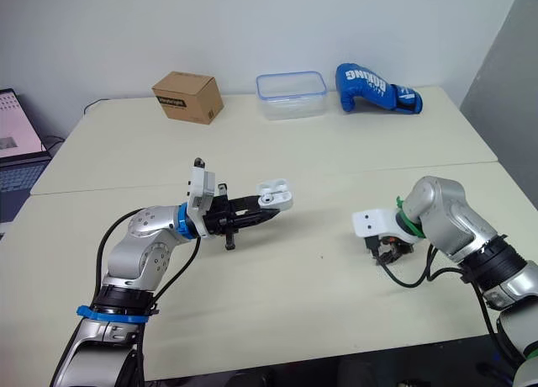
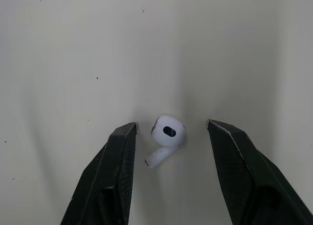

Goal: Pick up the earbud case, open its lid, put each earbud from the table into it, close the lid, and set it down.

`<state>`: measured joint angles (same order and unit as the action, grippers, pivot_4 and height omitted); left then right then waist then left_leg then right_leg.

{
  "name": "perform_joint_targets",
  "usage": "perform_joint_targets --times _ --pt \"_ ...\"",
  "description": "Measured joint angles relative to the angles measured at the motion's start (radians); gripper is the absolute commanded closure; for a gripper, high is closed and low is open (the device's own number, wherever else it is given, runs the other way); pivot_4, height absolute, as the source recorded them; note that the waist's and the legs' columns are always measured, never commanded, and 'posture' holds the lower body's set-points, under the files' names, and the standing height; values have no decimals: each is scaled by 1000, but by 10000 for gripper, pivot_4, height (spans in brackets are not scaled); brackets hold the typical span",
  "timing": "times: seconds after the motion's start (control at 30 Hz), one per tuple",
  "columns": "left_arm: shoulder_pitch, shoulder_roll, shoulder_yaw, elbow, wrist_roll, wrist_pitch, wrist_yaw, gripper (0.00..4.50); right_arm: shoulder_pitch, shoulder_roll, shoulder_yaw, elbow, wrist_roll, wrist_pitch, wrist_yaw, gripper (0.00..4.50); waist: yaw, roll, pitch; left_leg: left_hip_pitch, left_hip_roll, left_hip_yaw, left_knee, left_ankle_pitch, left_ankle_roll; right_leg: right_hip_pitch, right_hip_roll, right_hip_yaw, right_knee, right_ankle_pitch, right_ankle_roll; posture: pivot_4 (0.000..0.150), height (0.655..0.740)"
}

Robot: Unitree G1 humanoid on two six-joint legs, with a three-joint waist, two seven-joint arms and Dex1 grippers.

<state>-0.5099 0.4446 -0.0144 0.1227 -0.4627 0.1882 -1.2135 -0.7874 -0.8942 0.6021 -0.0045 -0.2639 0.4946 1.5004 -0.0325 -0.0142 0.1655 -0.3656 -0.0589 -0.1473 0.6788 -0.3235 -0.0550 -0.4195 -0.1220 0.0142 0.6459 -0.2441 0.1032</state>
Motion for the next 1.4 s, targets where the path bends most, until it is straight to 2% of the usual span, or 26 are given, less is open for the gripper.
perform_joint_targets --times 0.27,0.57,1.07,1.4 --pt "-2 -8 -1 1 0 -3 -1 36598 31 0 12 -152 -80 237 -5 20593 2 0 0 -1 0 0 0 0 0 0 0 0 0 0 0 1500 7307" --pt "-5 -11 -10 3 0 -5 -3 36598 52 -9 45 -266 -145 369 -24 20593 2 0 0 -1 0 0 0 0 0 0 0 0 0 0 0 1500 7307" --pt "-6 -19 -19 6 0 -18 -2 36598 -1 2 129 -298 -167 584 -37 20593 2 0 0 -1 0 0 0 0 0 0 0 0 0 0 0 1500 7307" --pt "-5 -20 -20 7 0 -19 -3 36598 -65 32 168 -282 -127 703 -70 20593 2 0 0 -1 0 -1 0 0 0 -1 0 0 0 0 0 1500 7307"
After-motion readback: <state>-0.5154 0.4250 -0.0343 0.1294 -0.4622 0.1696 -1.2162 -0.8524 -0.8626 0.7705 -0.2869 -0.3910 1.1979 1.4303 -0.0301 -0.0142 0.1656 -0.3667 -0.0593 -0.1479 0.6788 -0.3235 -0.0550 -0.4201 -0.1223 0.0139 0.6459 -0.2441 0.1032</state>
